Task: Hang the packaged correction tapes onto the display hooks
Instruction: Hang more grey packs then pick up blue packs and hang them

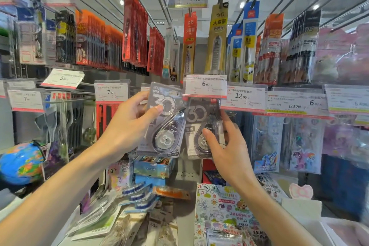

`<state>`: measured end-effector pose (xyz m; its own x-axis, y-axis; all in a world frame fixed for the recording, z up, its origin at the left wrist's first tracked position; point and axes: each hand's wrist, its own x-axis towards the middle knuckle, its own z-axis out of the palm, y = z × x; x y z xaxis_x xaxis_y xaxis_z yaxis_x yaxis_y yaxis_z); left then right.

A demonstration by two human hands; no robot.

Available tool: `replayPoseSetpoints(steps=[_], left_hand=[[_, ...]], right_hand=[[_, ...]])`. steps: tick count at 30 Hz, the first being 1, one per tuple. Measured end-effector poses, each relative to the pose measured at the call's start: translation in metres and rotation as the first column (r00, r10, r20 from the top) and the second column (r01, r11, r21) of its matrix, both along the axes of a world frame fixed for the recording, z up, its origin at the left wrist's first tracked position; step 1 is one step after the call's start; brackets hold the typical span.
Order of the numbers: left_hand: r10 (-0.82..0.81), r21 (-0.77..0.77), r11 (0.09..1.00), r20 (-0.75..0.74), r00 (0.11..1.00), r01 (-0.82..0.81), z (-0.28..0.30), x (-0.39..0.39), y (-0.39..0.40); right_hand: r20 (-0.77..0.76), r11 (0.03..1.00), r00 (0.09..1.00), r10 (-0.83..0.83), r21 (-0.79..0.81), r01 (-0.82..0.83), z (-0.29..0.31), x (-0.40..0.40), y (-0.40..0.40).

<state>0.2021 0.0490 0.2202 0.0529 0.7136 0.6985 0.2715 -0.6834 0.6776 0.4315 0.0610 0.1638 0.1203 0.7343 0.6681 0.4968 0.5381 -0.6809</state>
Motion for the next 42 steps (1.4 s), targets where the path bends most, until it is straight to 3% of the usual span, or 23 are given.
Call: replayPoseSetpoints(steps=[7,13,19,26,33,42], left_hand=[[0.036,-0.020,0.999,0.044,0.998,-0.035,-0.010,0.001,0.010],[0.084,-0.057,0.995,0.035,0.996,-0.082,-0.016,0.003,0.016],[0.114,-0.085,0.990,0.023,0.993,-0.112,-0.019,0.003,0.017],[0.081,-0.130,0.989,0.056,0.995,-0.073,-0.027,0.008,0.016],[0.003,-0.186,0.982,0.125,0.992,0.021,-0.036,0.019,0.013],[-0.050,-0.199,0.977,0.140,0.989,0.077,-0.043,0.042,0.012]], right_hand=[[0.071,0.985,0.989,-0.132,-0.106,0.139,0.010,-0.002,0.029],[0.049,0.970,0.988,-0.144,-0.191,0.151,0.013,-0.005,0.058],[0.168,0.947,0.971,-0.172,-0.243,0.209,0.017,-0.003,0.075],[0.136,0.946,0.987,-0.089,-0.298,0.126,0.010,0.026,0.065],[-0.025,0.941,0.978,0.209,-0.268,-0.208,0.002,0.023,0.006],[-0.130,0.874,0.918,0.375,-0.282,-0.397,-0.005,0.008,-0.021]])
